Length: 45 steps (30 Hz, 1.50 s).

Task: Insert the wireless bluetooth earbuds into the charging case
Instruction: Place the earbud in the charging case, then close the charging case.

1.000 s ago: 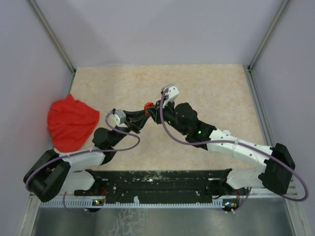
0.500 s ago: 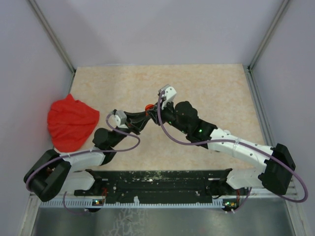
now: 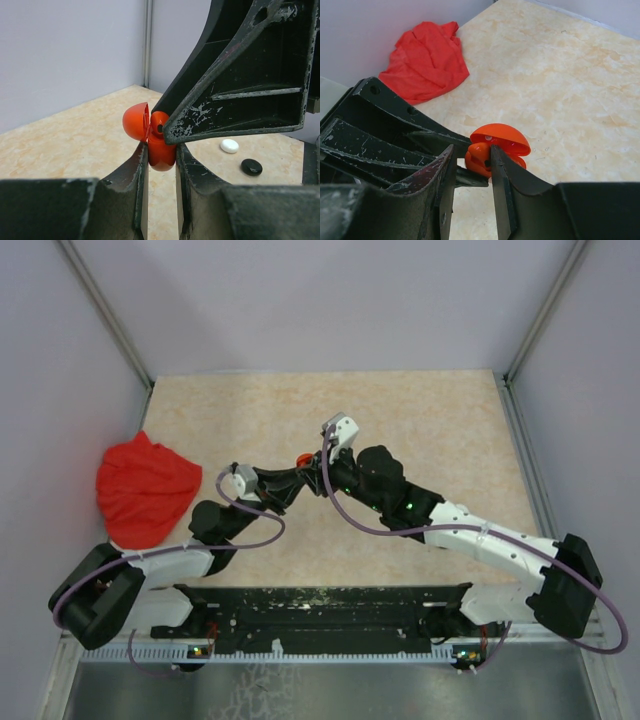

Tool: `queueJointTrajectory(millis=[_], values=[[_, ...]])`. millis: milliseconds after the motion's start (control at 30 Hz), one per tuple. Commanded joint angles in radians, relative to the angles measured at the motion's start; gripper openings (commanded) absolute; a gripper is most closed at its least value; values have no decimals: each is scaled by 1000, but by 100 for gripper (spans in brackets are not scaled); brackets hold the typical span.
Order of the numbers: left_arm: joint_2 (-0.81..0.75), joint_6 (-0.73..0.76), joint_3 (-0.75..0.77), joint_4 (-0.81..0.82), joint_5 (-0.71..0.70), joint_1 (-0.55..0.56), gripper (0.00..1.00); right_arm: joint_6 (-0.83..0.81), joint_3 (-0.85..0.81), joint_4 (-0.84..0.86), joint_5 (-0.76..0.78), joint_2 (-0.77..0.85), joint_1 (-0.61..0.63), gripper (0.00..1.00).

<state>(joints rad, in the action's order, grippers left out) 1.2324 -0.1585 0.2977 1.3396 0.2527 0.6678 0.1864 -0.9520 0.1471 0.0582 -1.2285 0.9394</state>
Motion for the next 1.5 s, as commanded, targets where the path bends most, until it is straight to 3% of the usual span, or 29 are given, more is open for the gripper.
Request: queueJointTrajectory(millis=[0,600,800,900,1200,1467], values=[[-12,-25,15,158,1,-2,1,-7,-31,-93,31,20,-20,34],[8,-68,11,149,21,-10,1,4,-63,-104,-15,51,-53,35],[1,-55,7,132,50,-14,1,-15,-98,-163,-11,79,-84,34],[-11,-47,5,109,98,-21,1,-33,-126,-229,-85,97,-138,37],[0,-42,61,-3,338,-45,1,-66,-174,-359,-496,114,-276,69],[5,-28,116,-85,521,-66,1,-70,-197,-401,-757,52,-312,84]])
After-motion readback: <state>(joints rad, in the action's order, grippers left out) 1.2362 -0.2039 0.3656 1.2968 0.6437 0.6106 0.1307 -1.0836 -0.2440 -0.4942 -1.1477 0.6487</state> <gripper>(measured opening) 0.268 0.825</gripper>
